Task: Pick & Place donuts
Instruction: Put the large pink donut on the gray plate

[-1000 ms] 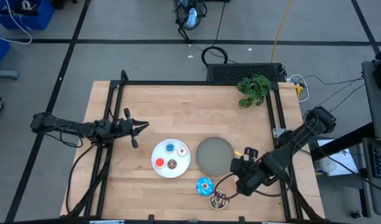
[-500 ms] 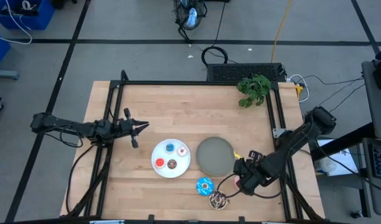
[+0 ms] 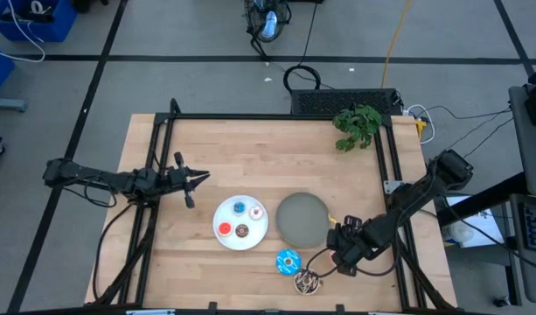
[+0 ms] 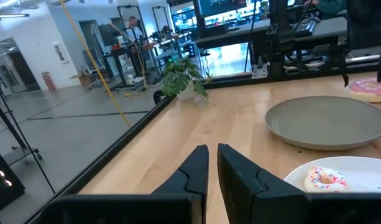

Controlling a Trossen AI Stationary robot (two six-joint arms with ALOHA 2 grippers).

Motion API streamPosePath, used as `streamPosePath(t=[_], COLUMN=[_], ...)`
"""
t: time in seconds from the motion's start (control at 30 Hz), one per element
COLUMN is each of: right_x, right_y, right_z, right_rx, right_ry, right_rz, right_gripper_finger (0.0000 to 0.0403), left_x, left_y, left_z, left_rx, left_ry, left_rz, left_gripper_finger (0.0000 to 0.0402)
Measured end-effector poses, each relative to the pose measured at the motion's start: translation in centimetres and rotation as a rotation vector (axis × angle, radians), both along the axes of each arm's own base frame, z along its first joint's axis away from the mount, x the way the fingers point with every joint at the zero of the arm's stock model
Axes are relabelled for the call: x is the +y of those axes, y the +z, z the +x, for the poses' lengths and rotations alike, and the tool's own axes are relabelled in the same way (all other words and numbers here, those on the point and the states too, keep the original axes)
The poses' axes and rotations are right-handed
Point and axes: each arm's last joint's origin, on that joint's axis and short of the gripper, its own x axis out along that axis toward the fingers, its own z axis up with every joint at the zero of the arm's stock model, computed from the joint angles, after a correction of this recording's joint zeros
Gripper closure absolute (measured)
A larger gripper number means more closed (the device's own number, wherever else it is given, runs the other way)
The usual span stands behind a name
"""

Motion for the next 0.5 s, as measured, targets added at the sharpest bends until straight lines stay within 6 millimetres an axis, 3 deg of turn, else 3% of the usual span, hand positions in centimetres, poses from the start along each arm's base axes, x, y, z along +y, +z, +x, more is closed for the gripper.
streamPosePath(t=[0.5], right_x=[-0.4], right_y=[-1.6], right_z=[-0.7], right_rx=[0.039], right_ry=[0.000], right_rz=[0.030], right_gripper_finger=[0.0170], left_x=[0.0], left_y=[-0.1], left_z=[0.0], left_rx=[0.007], left_ry=[0.000], left_rz=[0.000], left_gripper_finger=[0.0360])
